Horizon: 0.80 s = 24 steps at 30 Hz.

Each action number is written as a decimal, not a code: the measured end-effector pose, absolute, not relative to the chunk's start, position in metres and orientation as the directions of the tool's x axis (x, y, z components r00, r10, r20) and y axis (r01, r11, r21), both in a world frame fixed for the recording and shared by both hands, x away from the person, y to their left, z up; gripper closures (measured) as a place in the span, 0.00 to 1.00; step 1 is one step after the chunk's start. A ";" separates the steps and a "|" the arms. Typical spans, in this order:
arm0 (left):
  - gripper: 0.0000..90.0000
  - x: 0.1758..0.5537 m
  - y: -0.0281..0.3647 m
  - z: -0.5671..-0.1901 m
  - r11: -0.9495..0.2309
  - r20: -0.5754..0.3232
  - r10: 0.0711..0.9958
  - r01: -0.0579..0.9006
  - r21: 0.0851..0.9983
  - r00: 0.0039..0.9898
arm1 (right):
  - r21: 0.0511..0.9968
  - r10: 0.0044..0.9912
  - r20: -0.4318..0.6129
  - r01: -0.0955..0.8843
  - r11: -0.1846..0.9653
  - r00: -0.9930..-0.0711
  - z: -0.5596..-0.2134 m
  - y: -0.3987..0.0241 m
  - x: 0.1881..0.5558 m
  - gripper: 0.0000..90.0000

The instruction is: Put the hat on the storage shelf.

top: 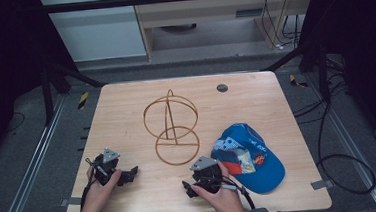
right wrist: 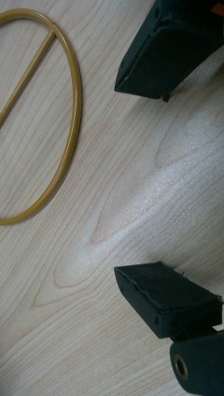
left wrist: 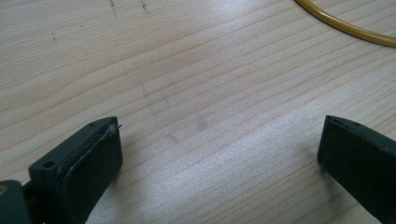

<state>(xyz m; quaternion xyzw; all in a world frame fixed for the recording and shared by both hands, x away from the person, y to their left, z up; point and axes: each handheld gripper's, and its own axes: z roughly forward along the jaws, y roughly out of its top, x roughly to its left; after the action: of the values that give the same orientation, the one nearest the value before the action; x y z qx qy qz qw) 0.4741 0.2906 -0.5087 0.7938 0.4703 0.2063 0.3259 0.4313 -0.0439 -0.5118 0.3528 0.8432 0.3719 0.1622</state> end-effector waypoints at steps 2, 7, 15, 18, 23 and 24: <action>0.00 0.474 0.290 -0.509 -0.343 0.020 0.882 0.612 0.713 0.471 | 0.740 0.716 -0.010 0.476 0.474 -0.698 -0.512 -0.044 0.431 0.12; 0.00 0.474 0.291 -0.509 -0.346 0.021 0.881 0.612 0.711 0.473 | 0.713 0.716 -0.017 0.494 0.498 -0.698 -0.505 -0.045 0.430 0.13; 0.00 0.474 0.291 -0.509 -0.346 0.021 0.881 0.612 0.711 0.473 | 0.675 0.677 -0.087 0.456 0.579 -0.731 -0.460 -0.061 0.426 0.12; 0.00 0.474 0.290 -0.509 -0.346 0.020 0.880 0.612 0.712 0.474 | 0.663 0.660 -0.101 0.444 0.603 -0.744 -0.438 -0.070 0.426 0.12; 0.00 0.475 0.290 -0.509 -0.343 0.019 0.881 0.611 0.713 0.473 | 0.633 0.651 -0.140 0.438 0.639 -0.746 -0.403 -0.093 0.427 0.12; 0.00 0.475 0.290 -0.509 -0.344 0.019 0.881 0.611 0.713 0.473 | 0.631 0.649 -0.152 0.432 0.644 -0.745 -0.397 -0.099 0.427 0.13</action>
<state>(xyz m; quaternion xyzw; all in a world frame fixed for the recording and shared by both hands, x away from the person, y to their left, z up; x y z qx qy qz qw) 0.4748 0.2901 -0.5088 0.7934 0.4699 0.2060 0.3276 0.4273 -0.0988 -0.3969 0.3047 0.8874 0.2915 0.1860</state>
